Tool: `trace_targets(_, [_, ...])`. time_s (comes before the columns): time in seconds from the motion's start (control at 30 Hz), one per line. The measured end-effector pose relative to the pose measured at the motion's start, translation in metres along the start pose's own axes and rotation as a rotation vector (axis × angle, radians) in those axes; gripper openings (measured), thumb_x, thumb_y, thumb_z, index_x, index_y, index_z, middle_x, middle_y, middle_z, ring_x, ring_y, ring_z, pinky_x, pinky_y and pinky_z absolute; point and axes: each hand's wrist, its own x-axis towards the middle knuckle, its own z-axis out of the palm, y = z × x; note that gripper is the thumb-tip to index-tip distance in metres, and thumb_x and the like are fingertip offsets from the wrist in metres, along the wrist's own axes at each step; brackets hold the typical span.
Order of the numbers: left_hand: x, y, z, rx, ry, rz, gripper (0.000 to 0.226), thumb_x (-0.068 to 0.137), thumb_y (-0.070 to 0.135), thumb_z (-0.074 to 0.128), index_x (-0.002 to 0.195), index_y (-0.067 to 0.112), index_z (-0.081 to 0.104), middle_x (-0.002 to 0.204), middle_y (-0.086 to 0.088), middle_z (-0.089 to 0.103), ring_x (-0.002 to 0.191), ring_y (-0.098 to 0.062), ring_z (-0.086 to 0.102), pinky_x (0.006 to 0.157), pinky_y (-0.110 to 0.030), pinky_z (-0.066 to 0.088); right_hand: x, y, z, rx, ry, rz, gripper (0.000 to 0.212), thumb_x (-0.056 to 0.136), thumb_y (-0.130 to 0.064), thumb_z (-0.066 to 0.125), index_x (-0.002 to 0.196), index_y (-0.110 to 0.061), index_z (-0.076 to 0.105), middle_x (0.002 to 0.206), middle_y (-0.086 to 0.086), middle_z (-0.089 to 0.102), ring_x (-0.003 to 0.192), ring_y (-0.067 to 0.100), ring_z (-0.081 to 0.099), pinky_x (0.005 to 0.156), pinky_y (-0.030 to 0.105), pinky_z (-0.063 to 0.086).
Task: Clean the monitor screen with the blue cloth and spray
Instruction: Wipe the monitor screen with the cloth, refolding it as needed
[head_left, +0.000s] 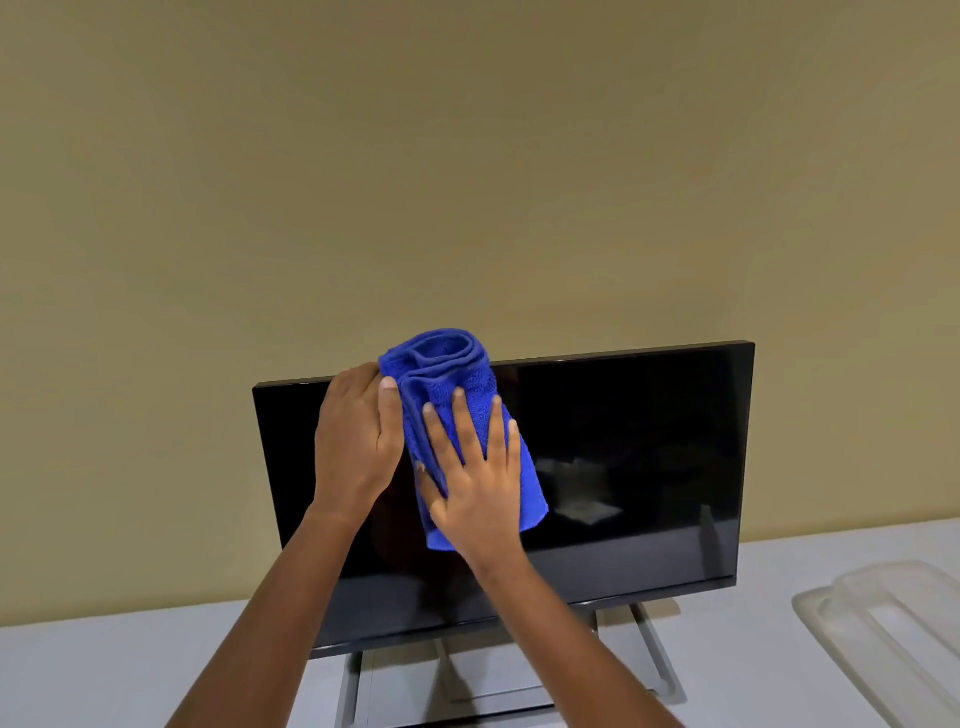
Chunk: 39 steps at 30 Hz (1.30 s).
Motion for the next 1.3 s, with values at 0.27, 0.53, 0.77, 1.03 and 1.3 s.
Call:
trace_targets(0.27, [0.005,-0.017,-0.022,0.223,-0.144,0.049,0.068,0.088,0.039,0.008,0.117,0.006,0.06,0.118,-0.012,0.065,0.125,-0.033,0.047,0.112,-0.045,0.024,0.003,0.097,-0.03,-0.07,0.014,0.008,0.052,0.082,-0.043,0.051,0.129,-0.02,0.054,0.138,0.012,0.051,0.123,0.046,0.048,0.094,0.055,0.047])
trace_targets(0.53, [-0.005,-0.053,-0.055,0.305,-0.054,-0.047,0.064,0.088,0.041,0.013,0.119,0.01,0.06,0.135,-0.019,0.049,0.136,-0.038,0.03,0.114,-0.05,0.013,0.016,0.129,-0.039,0.201,0.106,0.743,0.063,0.091,-0.034,0.054,0.145,-0.021,0.027,0.157,0.01,0.017,0.143,0.039,0.015,0.1,0.058,0.042])
trace_targets(0.77, [-0.002,-0.067,-0.062,-0.191,-0.008,-0.29,0.055,0.097,0.041,0.017,0.118,0.015,0.06,0.124,-0.001,0.056,0.109,-0.01,0.05,0.089,-0.015,0.033,0.03,0.03,-0.016,0.19,0.117,0.647,0.057,0.088,-0.028,0.058,0.138,-0.005,0.041,0.146,0.024,0.034,0.133,0.05,0.031,0.101,0.055,0.04])
trace_targets(1.03, [0.0,-0.084,-0.066,-0.627,-0.004,-0.414,0.051,0.098,0.038,0.019,0.114,0.013,0.06,0.123,-0.007,0.059,0.116,-0.018,0.053,0.103,-0.024,0.031,0.014,-0.088,0.009,0.106,-0.051,0.209,0.055,0.09,-0.043,0.043,0.141,-0.024,0.035,0.149,0.006,0.034,0.137,0.037,0.029,0.11,0.046,0.028])
trace_targets(1.3, [0.008,-0.093,-0.081,-0.69,-0.084,-0.452,0.061,0.099,0.033,0.007,0.102,0.012,0.064,0.114,-0.004,0.063,0.106,-0.022,0.059,0.104,-0.029,0.026,-0.074,-0.082,0.029,-0.135,-0.21,-0.511,0.069,0.067,-0.043,0.068,0.131,-0.034,0.043,0.14,-0.009,0.047,0.129,0.025,0.035,0.105,0.043,0.027])
